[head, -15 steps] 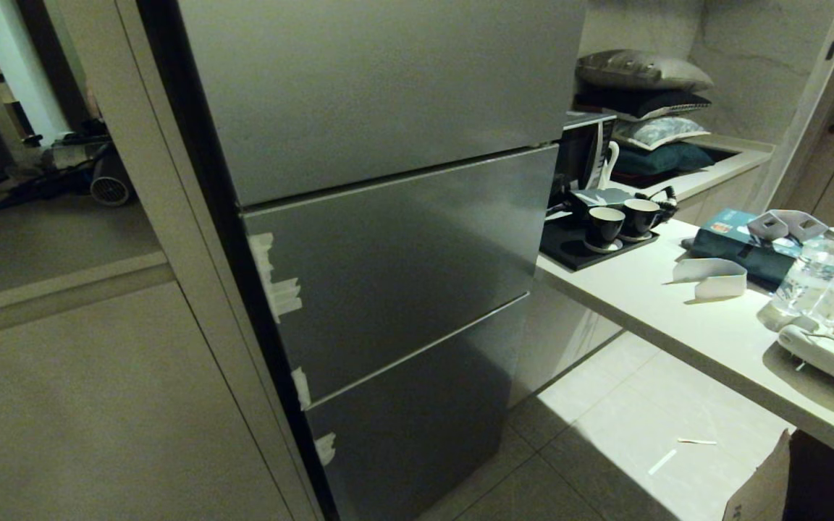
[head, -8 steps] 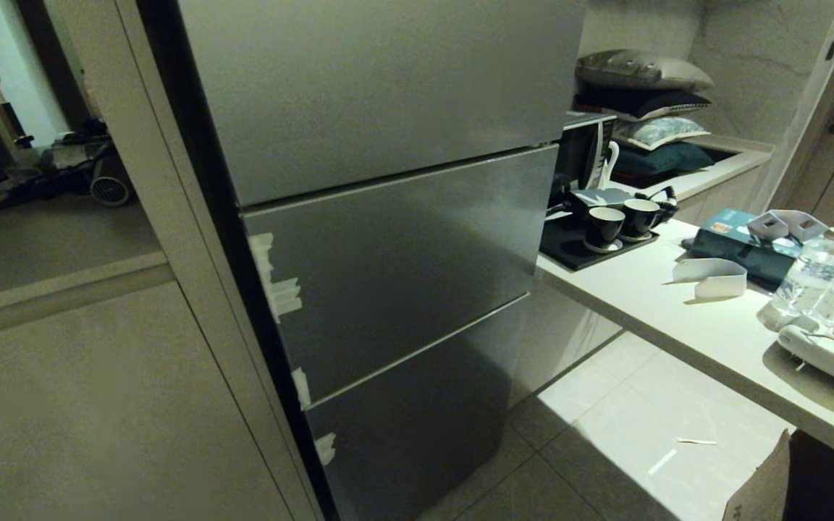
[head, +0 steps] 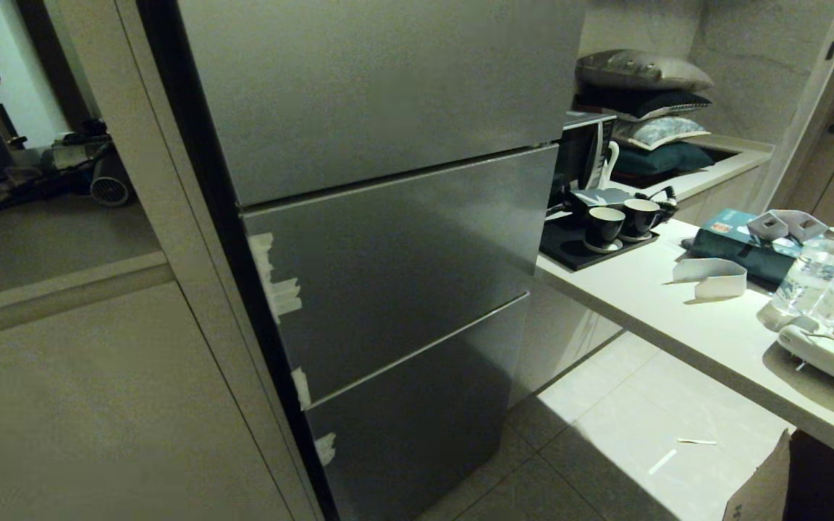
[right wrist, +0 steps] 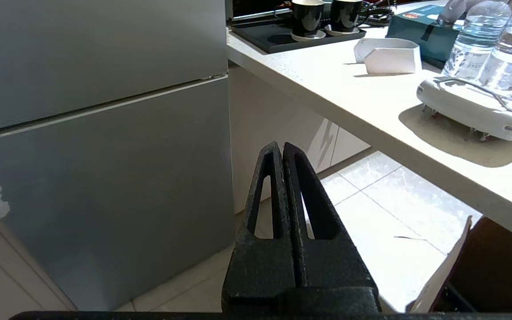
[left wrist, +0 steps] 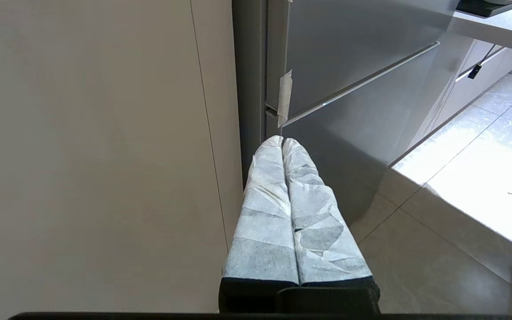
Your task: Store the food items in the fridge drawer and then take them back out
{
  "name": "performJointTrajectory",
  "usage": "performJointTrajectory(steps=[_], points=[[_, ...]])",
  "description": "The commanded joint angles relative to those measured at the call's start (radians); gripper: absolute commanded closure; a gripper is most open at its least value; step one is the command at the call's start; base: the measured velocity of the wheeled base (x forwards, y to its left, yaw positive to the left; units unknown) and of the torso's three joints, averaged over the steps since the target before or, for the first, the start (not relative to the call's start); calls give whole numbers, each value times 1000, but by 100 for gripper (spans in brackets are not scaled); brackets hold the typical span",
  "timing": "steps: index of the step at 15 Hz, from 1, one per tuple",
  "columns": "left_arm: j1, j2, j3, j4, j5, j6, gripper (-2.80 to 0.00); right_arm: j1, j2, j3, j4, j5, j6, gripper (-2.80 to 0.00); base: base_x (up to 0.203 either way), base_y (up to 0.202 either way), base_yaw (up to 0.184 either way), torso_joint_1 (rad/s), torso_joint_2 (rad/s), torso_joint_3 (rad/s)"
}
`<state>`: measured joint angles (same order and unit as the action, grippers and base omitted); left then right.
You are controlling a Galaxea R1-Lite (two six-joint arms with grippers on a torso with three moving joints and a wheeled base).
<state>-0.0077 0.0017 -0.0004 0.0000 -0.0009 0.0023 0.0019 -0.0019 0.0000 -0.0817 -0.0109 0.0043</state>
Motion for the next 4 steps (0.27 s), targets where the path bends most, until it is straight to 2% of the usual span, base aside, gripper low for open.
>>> performJointTrajectory(steps=[1,4], points=[[0,0,0,0,0,-1,0,0,0,31,-1,0,2,0,0,0,0,0,0,0],[0,0,-1,0,1,-1,0,0,0,32,-1,5,-9,0,0,0,0,0,0,0]])
